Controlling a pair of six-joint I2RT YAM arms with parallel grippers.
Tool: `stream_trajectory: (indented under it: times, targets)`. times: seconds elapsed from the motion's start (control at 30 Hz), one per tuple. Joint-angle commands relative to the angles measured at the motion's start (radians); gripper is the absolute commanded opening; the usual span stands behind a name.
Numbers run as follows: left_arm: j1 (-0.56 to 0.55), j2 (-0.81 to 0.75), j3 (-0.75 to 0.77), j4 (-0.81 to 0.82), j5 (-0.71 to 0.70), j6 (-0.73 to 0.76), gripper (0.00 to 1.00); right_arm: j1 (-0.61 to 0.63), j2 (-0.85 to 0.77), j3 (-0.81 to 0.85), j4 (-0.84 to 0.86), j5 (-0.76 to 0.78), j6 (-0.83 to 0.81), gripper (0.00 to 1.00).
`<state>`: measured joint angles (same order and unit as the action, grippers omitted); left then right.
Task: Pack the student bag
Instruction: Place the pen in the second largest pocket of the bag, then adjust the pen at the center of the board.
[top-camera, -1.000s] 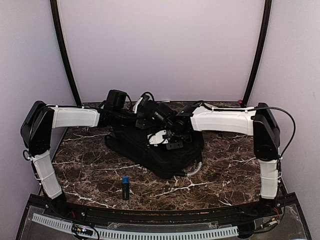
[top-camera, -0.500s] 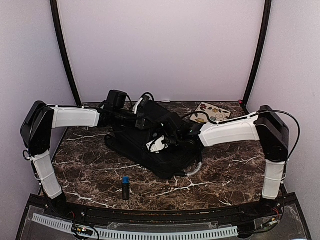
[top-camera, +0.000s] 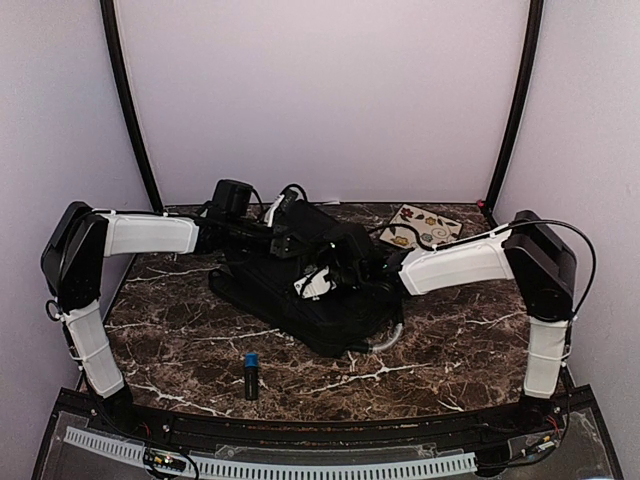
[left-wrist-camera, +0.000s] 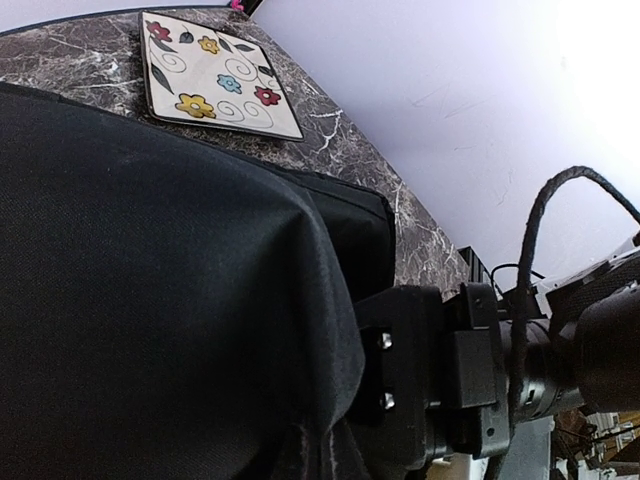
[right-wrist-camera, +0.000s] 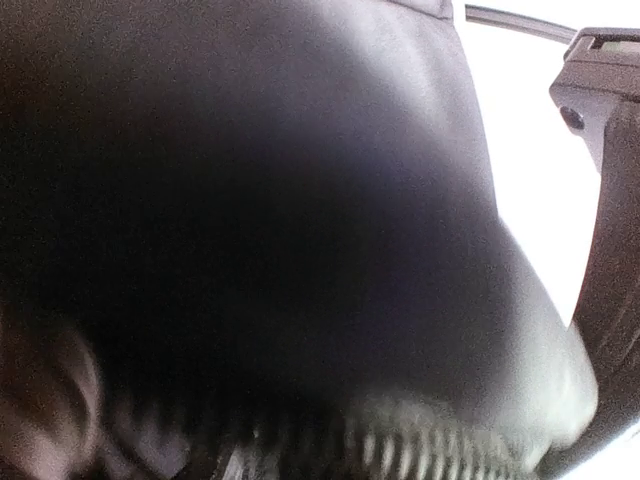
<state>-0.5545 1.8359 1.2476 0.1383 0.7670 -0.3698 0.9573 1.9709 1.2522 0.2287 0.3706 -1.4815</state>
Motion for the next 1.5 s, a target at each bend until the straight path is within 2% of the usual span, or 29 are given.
stream_trajectory:
  times: [0.0, 0.07, 0.17, 0.4, 0.57, 0.77, 0.97, 1.17, 1.3, 1.47]
  targets:
    - [-0.006, -0.055, 0.021, 0.044, 0.066, 0.010, 0.00, -0.009, -0.083, 0.086, -0.311, -0.017, 0.150, 0.40]
    - [-0.006, -0.055, 0.022, 0.040, 0.064, 0.015, 0.00, -0.009, -0.102, 0.159, -0.516, -0.072, 0.255, 0.40]
    - [-0.005, -0.054, 0.022, 0.035, 0.061, 0.020, 0.00, -0.009, -0.133, 0.205, -0.709, -0.163, 0.358, 0.40]
    - [-0.005, -0.046, 0.023, 0.032, 0.057, 0.025, 0.00, -0.009, -0.211, 0.197, -0.913, -0.286, 0.516, 0.40]
    - [-0.005, -0.041, 0.026, 0.030, 0.059, 0.022, 0.00, 0.028, -0.230, 0.287, -1.076, -0.508, 0.684, 0.38]
    - [-0.007, -0.040, 0.025, 0.032, 0.061, 0.018, 0.00, 0.138, -0.209, 0.384, -1.090, -0.627, 0.817, 0.36]
    - [-0.007, -0.045, 0.026, 0.033, 0.062, 0.015, 0.00, 0.217, -0.077, 0.408, -0.959, -0.688, 1.039, 0.35]
    - [-0.006, -0.053, 0.029, 0.026, 0.061, 0.018, 0.00, 0.342, 0.121, 0.566, -0.928, -0.524, 1.124, 0.38]
    - [-0.006, -0.059, 0.028, 0.027, 0.062, 0.016, 0.00, 0.358, 0.253, 0.709, -0.915, -0.470, 1.237, 0.44]
    - [-0.007, -0.060, 0.030, 0.021, 0.060, 0.017, 0.00, 0.382, 0.421, 0.890, -0.959, -0.351, 1.298, 0.49]
